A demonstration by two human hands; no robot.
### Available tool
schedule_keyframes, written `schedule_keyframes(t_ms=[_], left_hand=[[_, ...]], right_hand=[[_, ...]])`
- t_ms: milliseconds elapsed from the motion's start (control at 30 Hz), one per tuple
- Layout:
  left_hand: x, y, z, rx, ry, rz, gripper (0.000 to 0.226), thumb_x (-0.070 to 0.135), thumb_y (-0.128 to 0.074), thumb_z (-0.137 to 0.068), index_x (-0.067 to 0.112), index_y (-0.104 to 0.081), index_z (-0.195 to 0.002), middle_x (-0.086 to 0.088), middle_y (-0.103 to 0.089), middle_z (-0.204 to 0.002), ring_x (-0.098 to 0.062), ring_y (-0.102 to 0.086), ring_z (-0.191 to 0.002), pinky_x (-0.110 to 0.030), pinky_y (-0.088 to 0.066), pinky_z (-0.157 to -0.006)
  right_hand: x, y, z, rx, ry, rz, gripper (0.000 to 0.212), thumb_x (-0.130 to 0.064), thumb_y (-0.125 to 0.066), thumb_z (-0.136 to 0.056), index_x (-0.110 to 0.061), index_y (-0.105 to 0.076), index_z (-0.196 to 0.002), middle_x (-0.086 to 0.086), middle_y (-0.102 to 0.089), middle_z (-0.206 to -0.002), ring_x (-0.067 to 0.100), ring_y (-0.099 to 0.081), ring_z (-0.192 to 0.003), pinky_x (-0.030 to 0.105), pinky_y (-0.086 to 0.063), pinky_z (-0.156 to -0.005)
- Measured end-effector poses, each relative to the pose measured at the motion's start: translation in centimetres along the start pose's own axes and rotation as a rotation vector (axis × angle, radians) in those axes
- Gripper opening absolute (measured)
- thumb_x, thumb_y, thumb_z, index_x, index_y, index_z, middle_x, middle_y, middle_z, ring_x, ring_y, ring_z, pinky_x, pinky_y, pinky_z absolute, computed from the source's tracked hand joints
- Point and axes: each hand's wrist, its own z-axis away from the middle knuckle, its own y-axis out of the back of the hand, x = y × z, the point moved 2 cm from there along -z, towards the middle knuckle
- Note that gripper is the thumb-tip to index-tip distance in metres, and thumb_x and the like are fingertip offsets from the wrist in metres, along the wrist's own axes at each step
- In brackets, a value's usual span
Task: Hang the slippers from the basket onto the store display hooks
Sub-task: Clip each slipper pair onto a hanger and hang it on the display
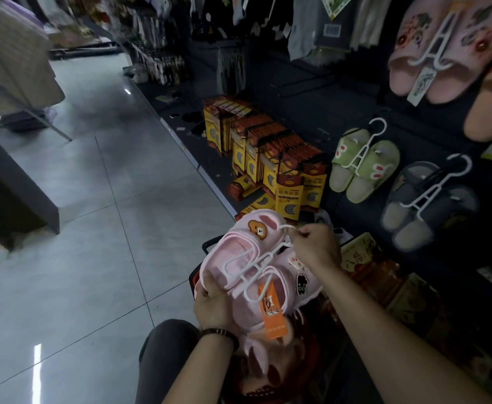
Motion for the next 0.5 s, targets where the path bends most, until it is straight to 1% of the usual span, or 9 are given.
schedule_keyframes(t_ms=[67, 100, 167, 200, 300, 333, 367, 433, 500], left_hand=[[-0.1, 0.1, -0.2, 0.026, -0.013, 0.018, 0.064, 0.071, -0.037, -0.098, 0.019, -0.072, -0.113, -0.006, -0.07, -0.102, -0.03, -0.064, -0.094, -0.04, -0.051, -0.087], [-0.1, 0.1, -0.3, 0.031, -0.027, 0.026, 0.063, 0.069, -0.038, -0.099, 0.019, -0.072, -0.111, -0.006, -0.07, -0.099, -0.029, -0.064, -0.092, -0.039, -0.051, -0.085], [0.1, 0.1, -0.3, 0.029, -0.061, 0.026, 0.057, 0.064, -0.039, -0.101, 0.018, -0.071, -0.105, 0.0, -0.066, -0.086, -0.024, -0.061, -0.083, -0.037, -0.046, -0.079], [0.3, 0.0, -0.3, 0.037, -0.073, 0.026, 0.055, 0.061, -0.039, -0.102, 0.016, -0.071, -0.106, 0.002, -0.064, -0.083, -0.025, -0.06, -0.084, -0.036, -0.044, -0.079], [0.9, -0.6, -0.5, 0.054, -0.104, 0.044, 0.056, 0.054, -0.04, -0.105, 0.009, -0.071, -0.115, -0.005, -0.064, -0.093, -0.026, -0.057, -0.091, -0.034, -0.042, -0.082], [1.3, -0.7, -0.5, 0.056, -0.118, 0.051, 0.055, 0.052, -0.04, -0.106, 0.008, -0.071, -0.116, -0.006, -0.064, -0.096, -0.026, -0.056, -0.091, -0.033, -0.043, -0.083], [1.7, -0.9, -0.4, 0.053, -0.123, 0.067, 0.054, 0.051, -0.04, -0.106, 0.008, -0.071, -0.116, -0.005, -0.064, -0.097, -0.025, -0.057, -0.092, -0.033, -0.043, -0.083], [2.4, -1.1, -0.5, 0.057, -0.145, 0.088, 0.051, 0.052, -0.04, -0.106, 0.011, -0.07, -0.116, -0.003, -0.064, -0.099, -0.025, -0.058, -0.095, -0.033, -0.043, -0.084], [3.2, -1.2, -0.9, 0.066, -0.17, 0.089, 0.047, 0.051, -0.04, -0.107, 0.015, -0.068, -0.117, -0.001, -0.062, -0.101, -0.025, -0.057, -0.096, -0.034, -0.042, -0.084]], right_hand=[[-0.1, 0.8, -0.8, 0.003, 0.004, 0.01, 0.037, -0.039, -0.067, -0.098, -0.011, -0.073, -0.074, 0.004, -0.068, -0.063, 0.024, -0.068, -0.063, 0.03, -0.047, -0.057], [-0.3, 1.3, -1.3, 0.008, 0.014, 0.016, 0.036, -0.037, -0.066, -0.099, -0.011, -0.073, -0.075, 0.004, -0.069, -0.065, 0.022, -0.068, -0.064, 0.029, -0.046, -0.057], [-0.9, 2.3, -1.8, 0.03, 0.034, 0.011, 0.032, -0.034, -0.067, -0.101, -0.013, -0.074, -0.077, 0.001, -0.07, -0.069, 0.017, -0.066, -0.067, 0.025, -0.045, -0.056], [-1.2, 2.7, -2.0, 0.049, 0.048, 0.01, 0.032, -0.032, -0.067, -0.101, -0.013, -0.072, -0.076, 0.0, -0.069, -0.069, 0.017, -0.066, -0.067, 0.024, -0.042, -0.055], [-2.2, 3.3, -2.6, 0.106, 0.122, 0.047, 0.039, -0.03, -0.065, -0.102, -0.017, -0.058, -0.066, -0.002, -0.062, -0.065, 0.018, -0.063, -0.064, 0.023, -0.032, -0.051], [-2.6, 3.5, -2.8, 0.122, 0.148, 0.061, 0.039, -0.03, -0.065, -0.102, -0.018, -0.056, -0.065, -0.002, -0.062, -0.065, 0.018, -0.062, -0.063, 0.024, -0.032, -0.051], [-3.0, 3.7, -3.2, 0.132, 0.171, 0.063, 0.038, -0.03, -0.066, -0.102, -0.019, -0.056, -0.066, -0.001, -0.063, -0.066, 0.018, -0.062, -0.062, 0.025, -0.037, -0.05], [-3.8, 4.1, -3.6, 0.125, 0.194, 0.027, 0.033, -0.029, -0.067, -0.101, -0.022, -0.059, -0.069, -0.002, -0.067, -0.07, 0.017, -0.069, -0.061, 0.031, -0.054, -0.051], [-4.7, 4.5, -3.7, 0.123, 0.234, 0.001, 0.029, -0.028, -0.068, -0.1, -0.025, -0.061, -0.072, -0.004, -0.07, -0.073, 0.017, -0.072, -0.062, 0.034, -0.06, -0.054]])
